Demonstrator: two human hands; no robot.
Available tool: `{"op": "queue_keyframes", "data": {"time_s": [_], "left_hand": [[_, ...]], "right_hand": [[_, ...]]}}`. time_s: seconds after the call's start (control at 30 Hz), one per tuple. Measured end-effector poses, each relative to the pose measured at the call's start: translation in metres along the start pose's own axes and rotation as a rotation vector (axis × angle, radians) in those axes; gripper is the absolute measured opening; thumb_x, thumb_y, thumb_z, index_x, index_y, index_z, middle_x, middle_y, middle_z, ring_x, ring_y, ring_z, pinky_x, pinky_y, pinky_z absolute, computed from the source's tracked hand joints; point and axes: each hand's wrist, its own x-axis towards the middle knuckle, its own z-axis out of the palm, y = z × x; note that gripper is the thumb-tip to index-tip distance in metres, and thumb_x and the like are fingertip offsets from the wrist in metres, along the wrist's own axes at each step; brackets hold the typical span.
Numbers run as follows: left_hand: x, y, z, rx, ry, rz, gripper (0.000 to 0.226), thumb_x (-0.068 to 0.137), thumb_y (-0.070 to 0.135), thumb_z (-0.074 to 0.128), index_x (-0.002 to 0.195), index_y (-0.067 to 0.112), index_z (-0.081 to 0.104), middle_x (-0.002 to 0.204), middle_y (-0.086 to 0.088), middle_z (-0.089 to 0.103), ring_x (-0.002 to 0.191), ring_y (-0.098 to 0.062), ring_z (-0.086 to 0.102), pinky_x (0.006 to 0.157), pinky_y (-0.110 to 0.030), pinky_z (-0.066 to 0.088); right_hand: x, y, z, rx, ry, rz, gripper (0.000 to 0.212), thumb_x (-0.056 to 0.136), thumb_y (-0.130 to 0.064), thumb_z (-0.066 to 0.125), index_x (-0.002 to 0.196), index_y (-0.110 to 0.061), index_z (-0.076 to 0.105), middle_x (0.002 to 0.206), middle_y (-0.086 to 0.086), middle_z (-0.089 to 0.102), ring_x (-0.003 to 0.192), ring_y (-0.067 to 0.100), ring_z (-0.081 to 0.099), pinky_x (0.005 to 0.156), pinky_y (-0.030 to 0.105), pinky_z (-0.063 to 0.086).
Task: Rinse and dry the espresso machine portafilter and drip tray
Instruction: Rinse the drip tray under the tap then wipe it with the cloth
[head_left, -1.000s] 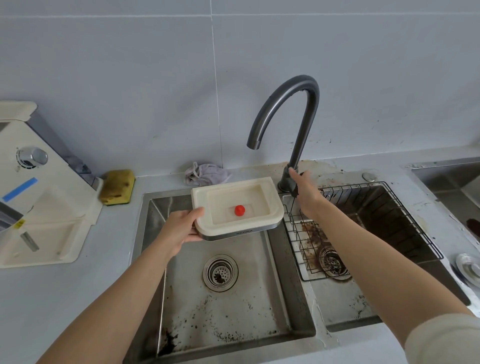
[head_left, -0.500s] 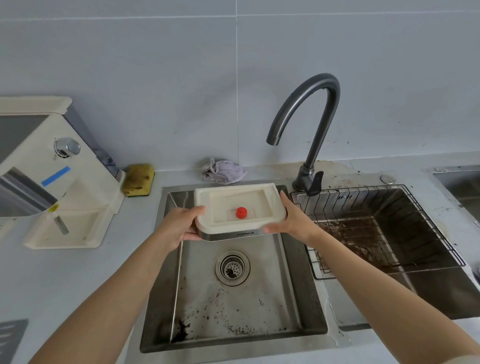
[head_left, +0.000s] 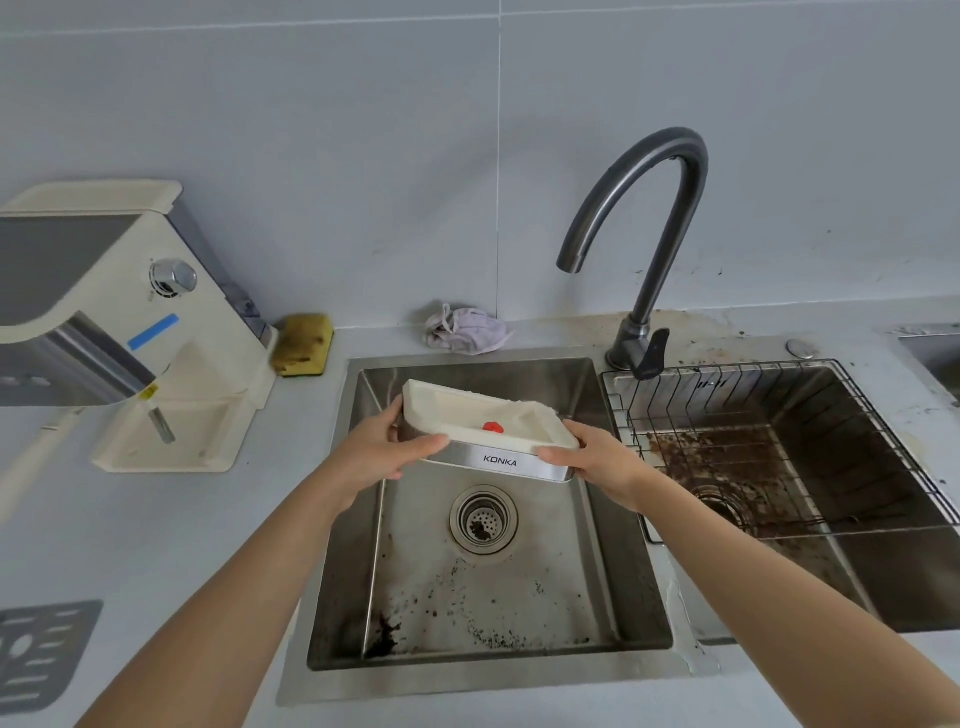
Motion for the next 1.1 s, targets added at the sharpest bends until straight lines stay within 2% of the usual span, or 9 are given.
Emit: {"op": "queue_keyframes", "data": {"time_s": [0.07, 0.17, 0.3, 0.43, 0.57, 0.67, 0.73, 0.9, 1.1], "left_hand": [[-0.002, -0.001, 0.001, 0.011, 0.006, 0.006, 0.080, 0.077, 0.039, 0.069, 0.143, 0.036, 0.023, 0.120, 0.010, 0.049, 0.109, -0.011, 0.050, 0.078, -0.025, 0.047], [-0.002, -0.001, 0.005, -0.003, 0.075, 0.041, 0.068, 0.079, 0.042, 0.065, 0.139, 0.034, 0.033, 0.125, 0.008, 0.050, 0.106, -0.007, 0.047, 0.085, -0.022, 0.037], [0.000, -0.001, 0.012, -0.004, 0.181, 0.014, 0.065, 0.081, 0.051, 0.059, 0.138, 0.028, 0.037, 0.121, 0.008, 0.047, 0.105, -0.008, 0.044, 0.087, -0.026, 0.032], [0.004, -0.001, 0.018, -0.003, 0.249, -0.006, 0.054, 0.082, 0.055, 0.055, 0.124, 0.023, 0.052, 0.117, 0.002, 0.057, 0.104, -0.015, 0.053, 0.082, -0.029, 0.035], [0.009, 0.000, 0.023, 0.146, 0.276, -0.100, 0.069, 0.080, 0.066, 0.046, 0.121, 0.011, 0.053, 0.112, -0.004, 0.056, 0.098, -0.020, 0.050, 0.083, -0.031, 0.038], [0.014, 0.000, 0.024, 0.274, 0.270, -0.172, 0.087, 0.071, 0.076, 0.035, 0.121, 0.007, 0.054, 0.116, -0.011, 0.058, 0.106, -0.027, 0.054, 0.089, -0.037, 0.044], [0.016, -0.002, 0.024, 0.351, 0.288, -0.191, 0.089, 0.073, 0.078, 0.030, 0.122, 0.008, 0.054, 0.118, -0.012, 0.058, 0.109, -0.030, 0.054, 0.090, -0.039, 0.044], [0.020, -0.001, 0.026, 0.483, 0.334, -0.232, 0.091, 0.075, 0.079, 0.022, 0.122, 0.008, 0.053, 0.120, -0.012, 0.058, 0.110, -0.030, 0.054, 0.077, -0.033, 0.038], [0.024, 0.001, 0.026, 0.546, 0.328, -0.237, 0.094, 0.076, 0.079, 0.017, 0.121, 0.005, 0.054, 0.124, -0.013, 0.058, 0.111, -0.030, 0.055, 0.075, -0.033, 0.038]], "right_hand": [[-0.001, -0.001, 0.001, 0.012, -0.011, 0.031, 0.045, 0.078, -0.031, 0.068, 0.119, -0.016, 0.057, 0.114, 0.004, 0.064, 0.104, 0.020, 0.059, 0.090, 0.028, 0.046], [-0.002, -0.003, 0.002, 0.027, -0.012, 0.082, 0.036, 0.072, -0.043, 0.066, 0.100, -0.021, 0.063, 0.099, -0.003, 0.067, 0.091, 0.012, 0.060, 0.086, 0.022, 0.045], [-0.001, -0.002, 0.002, 0.004, 0.010, 0.147, 0.037, 0.078, -0.050, 0.060, 0.095, -0.018, 0.067, 0.089, -0.004, 0.068, 0.086, 0.012, 0.059, 0.088, 0.028, 0.044], [-0.002, -0.005, 0.006, -0.012, 0.050, 0.214, 0.059, 0.065, -0.065, 0.057, 0.095, -0.015, 0.066, 0.086, 0.001, 0.065, 0.081, 0.015, 0.058, 0.079, 0.026, 0.047], [-0.002, -0.007, 0.006, -0.065, 0.137, 0.293, 0.058, 0.072, -0.069, 0.052, 0.087, -0.014, 0.063, 0.077, 0.004, 0.068, 0.074, 0.016, 0.064, 0.071, 0.027, 0.054], [-0.002, -0.009, 0.007, -0.118, 0.161, 0.338, 0.062, 0.073, -0.073, 0.047, 0.079, -0.014, 0.064, 0.072, 0.005, 0.069, 0.067, 0.017, 0.066, 0.065, 0.026, 0.056], [-0.003, -0.010, 0.008, -0.148, 0.156, 0.364, 0.066, 0.073, -0.076, 0.043, 0.080, -0.013, 0.064, 0.071, 0.006, 0.069, 0.065, 0.016, 0.067, 0.063, 0.025, 0.056], [-0.001, -0.011, 0.008, -0.170, 0.139, 0.414, 0.075, 0.070, -0.080, 0.040, 0.091, -0.012, 0.062, 0.074, 0.010, 0.070, 0.062, 0.018, 0.069, 0.057, 0.023, 0.057], [0.003, -0.016, 0.007, -0.200, 0.134, 0.419, 0.075, 0.068, -0.082, 0.038, 0.084, -0.013, 0.061, 0.072, 0.011, 0.070, 0.056, 0.018, 0.069, 0.051, 0.022, 0.055]]}}
